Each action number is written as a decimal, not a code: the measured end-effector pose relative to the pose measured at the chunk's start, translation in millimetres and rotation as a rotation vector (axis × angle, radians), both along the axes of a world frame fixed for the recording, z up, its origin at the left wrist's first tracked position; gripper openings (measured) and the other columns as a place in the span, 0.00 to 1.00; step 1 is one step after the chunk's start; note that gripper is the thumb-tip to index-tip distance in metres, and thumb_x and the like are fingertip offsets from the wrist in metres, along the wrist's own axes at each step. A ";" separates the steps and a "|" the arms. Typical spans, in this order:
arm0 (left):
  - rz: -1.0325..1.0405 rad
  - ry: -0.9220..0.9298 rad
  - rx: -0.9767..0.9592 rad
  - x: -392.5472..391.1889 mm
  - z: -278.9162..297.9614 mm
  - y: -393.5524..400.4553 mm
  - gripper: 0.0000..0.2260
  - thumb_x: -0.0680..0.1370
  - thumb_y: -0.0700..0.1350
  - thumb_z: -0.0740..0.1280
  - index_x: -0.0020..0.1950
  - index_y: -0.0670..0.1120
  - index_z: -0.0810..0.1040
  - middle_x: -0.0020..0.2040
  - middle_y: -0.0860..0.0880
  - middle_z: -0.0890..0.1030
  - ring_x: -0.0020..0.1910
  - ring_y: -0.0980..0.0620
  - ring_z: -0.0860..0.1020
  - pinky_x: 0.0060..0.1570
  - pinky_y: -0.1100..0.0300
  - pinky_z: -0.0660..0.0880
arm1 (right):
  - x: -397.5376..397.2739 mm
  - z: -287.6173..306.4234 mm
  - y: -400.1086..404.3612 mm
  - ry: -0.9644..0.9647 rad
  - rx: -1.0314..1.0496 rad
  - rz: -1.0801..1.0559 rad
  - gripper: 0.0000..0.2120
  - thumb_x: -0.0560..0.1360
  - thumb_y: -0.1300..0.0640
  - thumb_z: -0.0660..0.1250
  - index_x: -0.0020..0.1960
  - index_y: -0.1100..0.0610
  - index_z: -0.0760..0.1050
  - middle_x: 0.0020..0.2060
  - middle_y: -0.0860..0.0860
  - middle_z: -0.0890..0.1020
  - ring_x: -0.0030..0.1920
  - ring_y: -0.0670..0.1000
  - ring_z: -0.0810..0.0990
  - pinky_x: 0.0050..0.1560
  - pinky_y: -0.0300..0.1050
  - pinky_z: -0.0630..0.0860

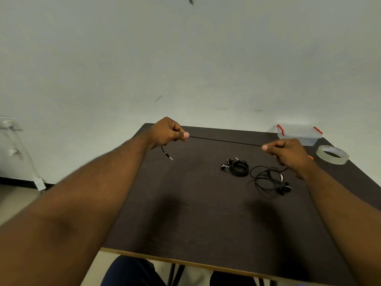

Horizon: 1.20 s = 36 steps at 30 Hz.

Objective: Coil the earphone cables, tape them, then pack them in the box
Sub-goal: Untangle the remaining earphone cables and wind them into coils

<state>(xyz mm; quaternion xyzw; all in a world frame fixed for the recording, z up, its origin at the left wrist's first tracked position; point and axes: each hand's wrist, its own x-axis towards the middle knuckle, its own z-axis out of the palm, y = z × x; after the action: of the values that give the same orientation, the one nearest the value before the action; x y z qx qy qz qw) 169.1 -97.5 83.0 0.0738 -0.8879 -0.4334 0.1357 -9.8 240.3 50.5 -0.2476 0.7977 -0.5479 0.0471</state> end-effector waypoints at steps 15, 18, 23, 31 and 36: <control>-0.183 -0.101 -0.060 -38.6 7.3 86.8 0.13 0.75 0.42 0.72 0.32 0.39 0.77 0.19 0.56 0.68 0.18 0.59 0.60 0.21 0.69 0.59 | 66.1 23.2 -90.1 0.002 0.093 0.417 0.36 0.69 0.64 0.75 0.73 0.52 0.65 0.37 0.44 0.84 0.41 0.42 0.83 0.46 0.35 0.77; -0.196 -0.113 0.012 -37.2 7.7 82.9 0.13 0.76 0.44 0.71 0.33 0.42 0.77 0.21 0.54 0.66 0.20 0.56 0.59 0.22 0.65 0.57 | 64.6 17.3 -90.0 -0.002 0.000 0.400 0.28 0.68 0.63 0.76 0.66 0.53 0.74 0.33 0.44 0.82 0.39 0.40 0.82 0.44 0.32 0.74; -0.181 -0.091 0.042 -21.3 0.5 56.5 0.12 0.76 0.50 0.70 0.38 0.43 0.83 0.27 0.49 0.69 0.24 0.54 0.64 0.25 0.63 0.64 | 49.6 13.8 -73.7 0.068 -0.006 0.309 0.04 0.67 0.58 0.77 0.41 0.55 0.85 0.36 0.47 0.86 0.33 0.37 0.80 0.34 0.27 0.73; -0.110 -0.087 0.033 -5.0 -5.4 15.8 0.11 0.76 0.49 0.71 0.37 0.45 0.83 0.26 0.53 0.73 0.28 0.55 0.70 0.32 0.60 0.73 | 36.5 11.0 -62.6 0.108 0.058 0.270 0.03 0.69 0.58 0.76 0.42 0.56 0.85 0.39 0.47 0.86 0.35 0.37 0.80 0.33 0.27 0.72; -0.438 -0.381 0.366 10.0 -4.9 43.0 0.08 0.75 0.46 0.68 0.39 0.43 0.81 0.32 0.46 0.81 0.29 0.52 0.80 0.36 0.57 0.78 | 34.0 12.6 -67.5 0.147 -0.012 0.221 0.01 0.69 0.56 0.76 0.41 0.52 0.85 0.38 0.46 0.86 0.41 0.43 0.83 0.45 0.36 0.78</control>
<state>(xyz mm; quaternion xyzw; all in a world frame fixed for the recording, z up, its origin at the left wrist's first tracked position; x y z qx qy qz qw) 179.1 -54.5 78.1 -0.0161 -0.7994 -0.5829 -0.1444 24.3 172.8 63.0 -0.3739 0.7635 -0.5245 0.0470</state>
